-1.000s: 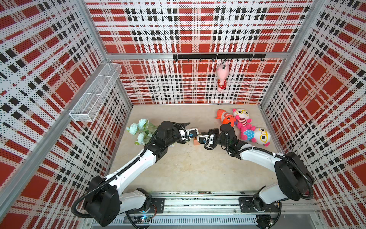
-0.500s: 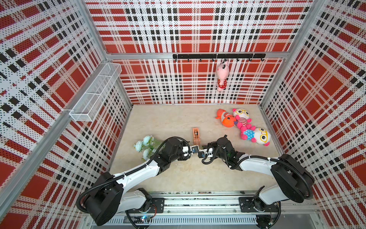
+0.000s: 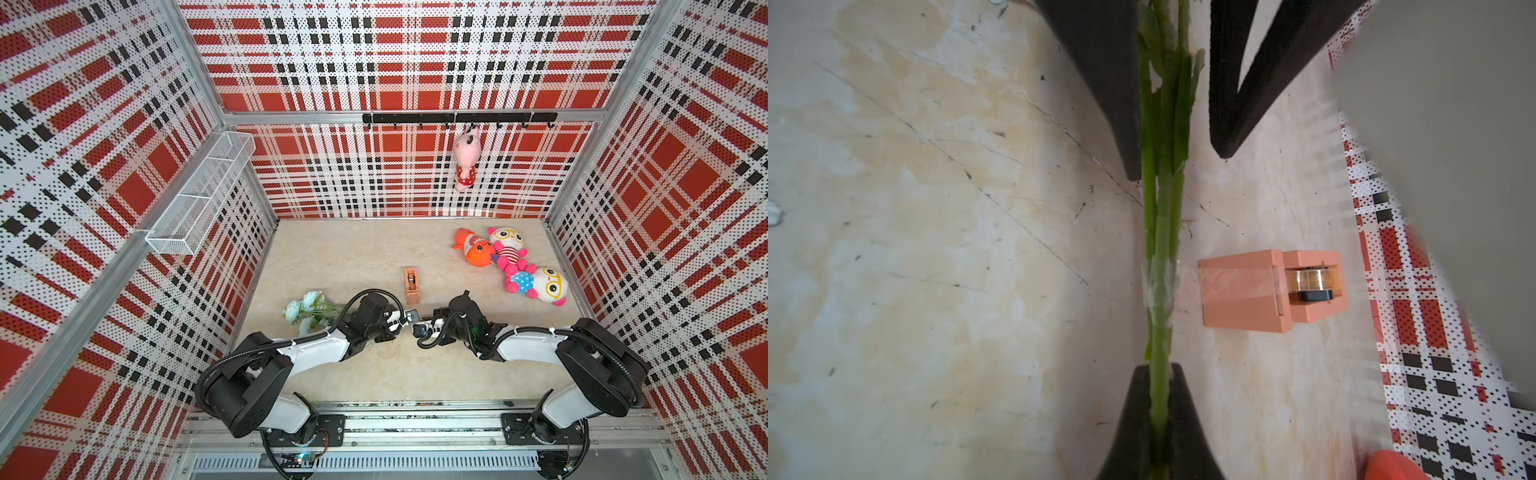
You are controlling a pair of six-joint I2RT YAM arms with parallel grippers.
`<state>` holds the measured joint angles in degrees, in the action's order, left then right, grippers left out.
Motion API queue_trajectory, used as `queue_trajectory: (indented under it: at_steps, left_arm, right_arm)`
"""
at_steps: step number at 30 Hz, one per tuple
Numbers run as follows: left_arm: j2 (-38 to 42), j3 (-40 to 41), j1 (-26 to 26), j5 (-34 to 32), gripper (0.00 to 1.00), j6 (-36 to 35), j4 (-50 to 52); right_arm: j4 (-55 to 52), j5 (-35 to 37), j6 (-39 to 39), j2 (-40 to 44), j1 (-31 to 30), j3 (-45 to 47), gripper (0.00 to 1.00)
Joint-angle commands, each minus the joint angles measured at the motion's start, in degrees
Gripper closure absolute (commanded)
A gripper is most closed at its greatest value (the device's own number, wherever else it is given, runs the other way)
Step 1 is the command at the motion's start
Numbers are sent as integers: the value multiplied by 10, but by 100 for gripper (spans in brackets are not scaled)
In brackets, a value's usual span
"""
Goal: Wrap bouquets with tape
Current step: Wrap the tape around the bouquet.
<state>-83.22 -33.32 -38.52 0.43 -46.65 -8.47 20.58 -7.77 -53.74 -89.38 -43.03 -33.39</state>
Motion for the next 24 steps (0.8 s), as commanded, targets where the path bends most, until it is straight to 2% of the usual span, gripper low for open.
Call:
queue_trajectory:
  at_steps: [1,5,10,15,18,24]
  left_arm:
    - [-12,-19,6,1,63,-5,-3]
    - [-11,-21,7,10,79,-7,6]
    - [-7,-20,7,31,89,-13,18]
    - [-17,-30,7,24,90,-8,34]
    - [-20,-36,7,28,91,-7,40]
    - [-31,-46,7,26,93,-8,52]
  right_arm:
    - [-17,-34,17,-11,2,-18,100]
    - [-35,-55,34,-16,14,-26,97]
    - [-56,-71,43,-19,21,-36,90]
    - [-81,-98,67,10,28,-36,77]
    - [-101,-107,93,45,32,-28,61]
    - [-119,-158,140,123,46,-2,44]
